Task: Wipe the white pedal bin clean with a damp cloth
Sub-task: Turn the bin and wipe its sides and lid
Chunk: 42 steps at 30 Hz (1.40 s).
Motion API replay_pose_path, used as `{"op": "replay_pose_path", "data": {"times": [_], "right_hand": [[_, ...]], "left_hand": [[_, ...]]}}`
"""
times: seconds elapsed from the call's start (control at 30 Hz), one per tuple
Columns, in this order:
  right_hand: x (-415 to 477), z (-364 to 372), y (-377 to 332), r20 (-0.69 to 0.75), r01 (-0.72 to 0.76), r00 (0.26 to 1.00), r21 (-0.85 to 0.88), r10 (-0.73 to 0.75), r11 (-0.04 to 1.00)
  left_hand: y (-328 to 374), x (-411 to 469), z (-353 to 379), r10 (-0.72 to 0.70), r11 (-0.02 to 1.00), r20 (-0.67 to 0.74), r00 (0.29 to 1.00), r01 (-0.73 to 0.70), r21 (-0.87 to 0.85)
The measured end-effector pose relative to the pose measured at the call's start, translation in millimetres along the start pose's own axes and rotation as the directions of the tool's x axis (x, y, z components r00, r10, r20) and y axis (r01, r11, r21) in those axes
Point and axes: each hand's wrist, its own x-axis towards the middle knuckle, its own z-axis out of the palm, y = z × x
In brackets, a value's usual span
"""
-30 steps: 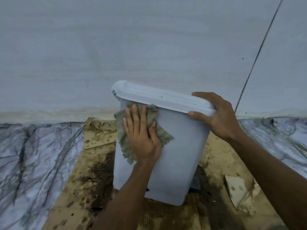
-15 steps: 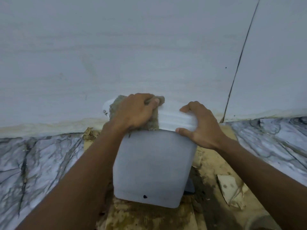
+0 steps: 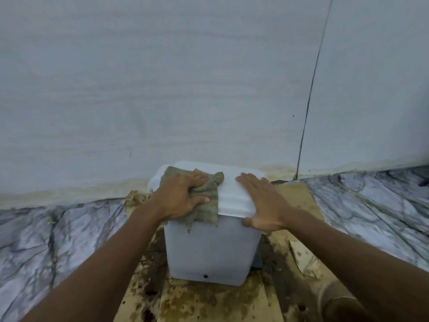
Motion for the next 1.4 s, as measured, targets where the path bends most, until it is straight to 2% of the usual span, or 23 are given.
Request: {"op": "replay_pose_path", "data": {"times": [0.13,0.37,0.53,0.63,0.73,0.83,0.97,1.07,1.13,1.2,1.3,1.37,1.4], "right_hand": [[-2.7,-0.7,-7.6,0.032,-0.016,0.999,-0.04,0.017,0.999],[2.8,-2.4,-11.0,0.009,-0.044,0.999,-0.043,0.045,0.998],[-0.7,6.3,-12.8,-0.061,-0.008,0.998,-0.081,0.003,0.997],[-6.5,9.2,-14.0,-0.085,0.013,0.996,-0.106,-0.022,0.994],[-9.1,9.5,-15.5,-0.077,0.034,0.996,-0.116,-0.043,0.993],[-10.2,9.6,-13.7,-0.073,0.037,0.996,-0.101,-0.044,0.994],[-12.2,10.7,-9.0,-0.055,0.034,0.998,-0.084,-0.038,0.996],[-11.7,10.6,-8.5,-0.025,0.032,0.999,-0.055,-0.033,0.998],[-13.6,4.8,-10.9,0.003,0.015,1.0,0.042,-0.015,0.999],[-16.3,-3.2,-9.0,0.032,-0.044,0.999,0.285,0.036,0.958],[-19.1,-9.1,-2.8,0.075,-0.115,0.993,0.632,0.087,0.766],[-18.7,-9.8,-4.6,0.049,-0.107,0.993,0.738,0.106,0.666],[-17.7,-11.1,-8.4,0.003,-0.086,0.992,0.746,0.127,0.66]], "left_hand": [[7.1,-12.6,8.0,0.022,0.999,-0.093,0.995,-0.017,0.05],[8.2,-5.5,26.4,-0.029,0.991,-0.221,0.975,0.057,0.117],[9.6,18.6,24.7,-0.224,0.97,-0.232,0.946,0.239,0.035],[-7.2,25.9,11.6,-0.389,0.918,-0.216,0.895,0.397,-0.008],[-25.1,24.6,-0.1,-0.474,0.878,-0.231,0.85,0.475,-0.056],[-20.0,19.8,-3.2,-0.448,0.893,-0.2,0.872,0.448,-0.046],[0.8,9.9,7.0,-0.306,0.932,-0.092,0.948,0.318,0.176],[24.4,4.4,18.9,-0.234,0.944,-0.046,0.971,0.239,0.228],[39.4,-1.4,27.3,-0.16,0.961,-0.047,0.986,0.166,0.22],[49.0,-8.1,35.7,-0.075,0.969,-0.043,0.996,0.083,0.234],[58.5,-15.6,44.4,0.004,0.96,-0.013,1.0,0.0,0.282],[64.7,-15.0,43.4,-0.024,0.974,0.018,1.0,0.02,0.225],[66.9,-12.1,38.9,-0.063,0.99,0.033,0.997,0.059,0.126]]}}
